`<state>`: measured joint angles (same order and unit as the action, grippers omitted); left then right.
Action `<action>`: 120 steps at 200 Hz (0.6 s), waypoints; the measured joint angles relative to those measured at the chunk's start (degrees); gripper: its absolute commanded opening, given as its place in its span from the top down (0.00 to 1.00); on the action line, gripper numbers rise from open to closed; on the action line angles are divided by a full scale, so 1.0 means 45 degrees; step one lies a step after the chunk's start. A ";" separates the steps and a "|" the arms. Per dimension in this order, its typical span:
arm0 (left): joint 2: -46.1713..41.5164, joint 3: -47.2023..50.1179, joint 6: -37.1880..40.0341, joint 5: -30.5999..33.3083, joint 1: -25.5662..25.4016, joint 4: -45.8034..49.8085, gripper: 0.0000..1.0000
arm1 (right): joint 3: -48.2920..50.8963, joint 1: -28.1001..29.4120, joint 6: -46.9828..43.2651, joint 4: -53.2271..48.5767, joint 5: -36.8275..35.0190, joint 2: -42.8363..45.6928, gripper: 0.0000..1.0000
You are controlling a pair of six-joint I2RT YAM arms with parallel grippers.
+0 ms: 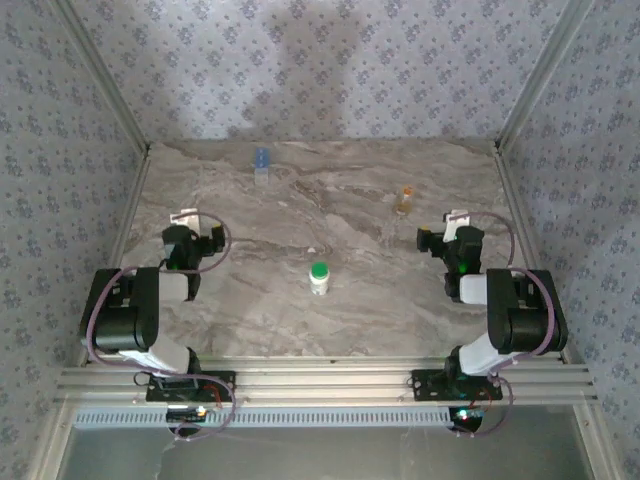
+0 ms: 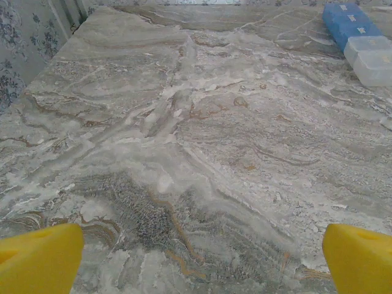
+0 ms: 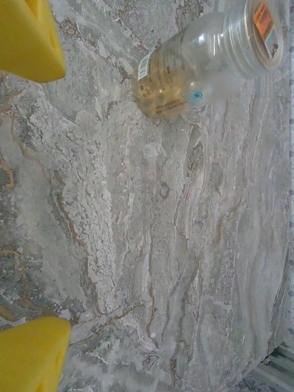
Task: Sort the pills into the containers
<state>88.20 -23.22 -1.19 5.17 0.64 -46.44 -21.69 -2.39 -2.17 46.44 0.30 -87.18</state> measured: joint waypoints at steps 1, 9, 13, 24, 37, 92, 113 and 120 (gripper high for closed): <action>0.0000 0.0000 0.0000 0.0000 0.0000 0.0000 0.00 | 0.0000 0.0000 -0.0005 0.0000 0.0000 0.0000 0.00; 0.0000 0.0000 0.0000 0.0000 0.0000 0.0000 0.00 | 0.0000 0.0005 -0.0005 0.0000 -0.0005 0.0000 0.00; 0.0000 0.0000 0.0000 0.0000 0.0000 0.0000 0.00 | 0.0000 0.0010 -0.0005 0.0000 -0.0010 0.0000 0.00; 0.0000 0.0000 0.0000 0.0000 0.0000 -0.0005 0.00 | 0.0000 0.0015 -0.0005 0.0000 -0.0010 0.0000 0.00; 0.0000 0.0000 0.0000 0.0000 0.0000 0.0000 0.00 | 0.0000 0.0019 -0.0005 0.0000 -0.0010 0.0000 0.00; 0.0000 0.0000 0.0000 0.0000 0.0000 0.0000 0.00 | 0.0000 0.0097 -0.0005 0.0005 -0.0015 0.0000 0.00; 0.0000 0.0000 0.0000 0.0000 0.0000 0.0000 0.00 | 0.0000 0.0097 -0.0005 0.0000 -0.0019 0.0005 0.00; 0.0000 0.0000 0.0000 0.0000 0.0000 0.0000 0.00 | 0.0000 0.0097 -0.0005 0.0000 -0.0015 0.0000 0.00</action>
<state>88.20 -23.22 -1.19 5.17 0.64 -46.44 -21.69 -1.96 -2.20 46.44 0.23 -87.18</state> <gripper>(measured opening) 0.997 0.998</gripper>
